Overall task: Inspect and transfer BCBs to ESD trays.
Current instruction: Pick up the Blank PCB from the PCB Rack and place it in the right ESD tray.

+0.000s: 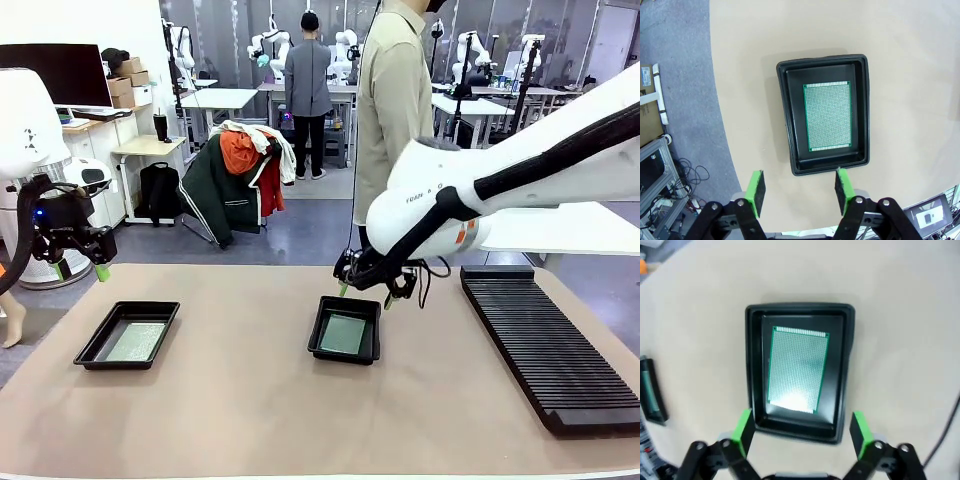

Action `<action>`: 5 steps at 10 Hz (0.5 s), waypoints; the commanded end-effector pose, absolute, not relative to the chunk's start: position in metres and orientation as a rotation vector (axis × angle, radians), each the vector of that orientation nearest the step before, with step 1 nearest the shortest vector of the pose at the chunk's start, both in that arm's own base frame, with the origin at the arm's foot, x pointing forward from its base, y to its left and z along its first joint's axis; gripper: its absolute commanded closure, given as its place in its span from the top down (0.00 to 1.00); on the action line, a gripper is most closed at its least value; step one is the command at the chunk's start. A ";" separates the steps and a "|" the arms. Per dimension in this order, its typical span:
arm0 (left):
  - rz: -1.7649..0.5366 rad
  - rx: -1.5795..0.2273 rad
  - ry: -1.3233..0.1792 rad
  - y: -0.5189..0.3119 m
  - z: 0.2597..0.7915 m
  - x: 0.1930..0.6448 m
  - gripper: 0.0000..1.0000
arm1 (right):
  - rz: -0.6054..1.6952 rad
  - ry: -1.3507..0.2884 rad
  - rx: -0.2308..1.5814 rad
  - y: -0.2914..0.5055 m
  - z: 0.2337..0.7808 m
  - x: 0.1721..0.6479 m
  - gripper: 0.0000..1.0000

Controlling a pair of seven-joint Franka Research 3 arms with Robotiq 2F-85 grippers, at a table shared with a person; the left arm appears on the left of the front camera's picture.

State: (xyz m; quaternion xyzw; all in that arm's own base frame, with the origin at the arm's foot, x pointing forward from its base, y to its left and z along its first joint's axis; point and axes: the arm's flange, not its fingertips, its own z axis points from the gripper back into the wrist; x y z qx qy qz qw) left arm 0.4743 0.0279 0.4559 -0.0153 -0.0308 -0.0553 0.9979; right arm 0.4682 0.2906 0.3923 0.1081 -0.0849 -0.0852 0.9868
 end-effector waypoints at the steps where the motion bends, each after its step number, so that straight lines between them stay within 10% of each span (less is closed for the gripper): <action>1: -0.109 -0.032 -0.067 0.028 0.454 0.474 0.75 | -0.175 -0.127 0.149 0.308 0.415 0.469 1.00; 5: -0.109 -0.032 -0.067 0.028 0.454 0.474 0.75 | -0.176 -0.073 0.102 0.297 0.433 0.463 1.00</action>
